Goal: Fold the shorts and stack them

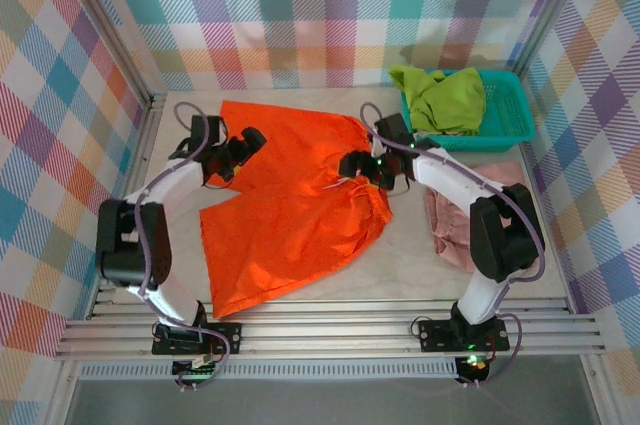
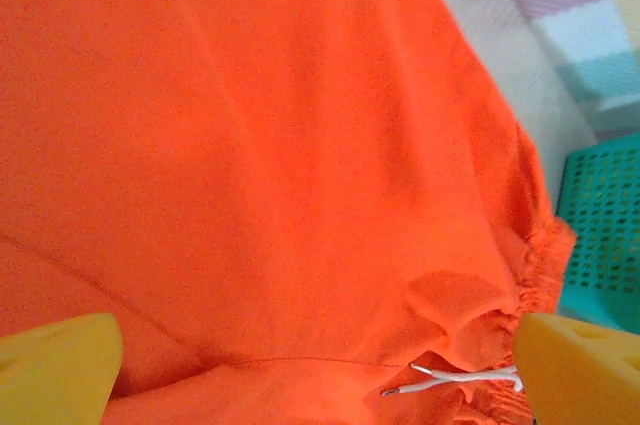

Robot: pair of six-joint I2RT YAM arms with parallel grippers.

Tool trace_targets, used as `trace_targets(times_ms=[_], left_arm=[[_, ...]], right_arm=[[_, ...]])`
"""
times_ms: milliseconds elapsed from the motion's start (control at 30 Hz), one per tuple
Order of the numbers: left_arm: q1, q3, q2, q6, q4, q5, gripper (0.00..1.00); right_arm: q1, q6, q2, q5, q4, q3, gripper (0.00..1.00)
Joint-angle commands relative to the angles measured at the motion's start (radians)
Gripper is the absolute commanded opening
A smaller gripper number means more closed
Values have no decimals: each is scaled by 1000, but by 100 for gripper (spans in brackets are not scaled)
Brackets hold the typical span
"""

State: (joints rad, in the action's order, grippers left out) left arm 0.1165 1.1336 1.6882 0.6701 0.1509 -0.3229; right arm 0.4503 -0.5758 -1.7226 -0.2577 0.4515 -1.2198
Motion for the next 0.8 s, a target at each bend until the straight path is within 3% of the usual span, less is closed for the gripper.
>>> trace_targets(times_ms=[0,167,467,767], left_arm=[[41,105,80,8,-45,-34,100],[61,244,248,-8,-60,-38,100],[54,439,496,-59,-13,18,100],[12,571,644,-52,19,-1,100]], right_arm=[[22,-65,52,-36,-71,114,86],[33,-125,77,-28,-126,270,86],[37,-249,153,-47,-145,396,86],[39,-274,245,-77,-97,276,88]])
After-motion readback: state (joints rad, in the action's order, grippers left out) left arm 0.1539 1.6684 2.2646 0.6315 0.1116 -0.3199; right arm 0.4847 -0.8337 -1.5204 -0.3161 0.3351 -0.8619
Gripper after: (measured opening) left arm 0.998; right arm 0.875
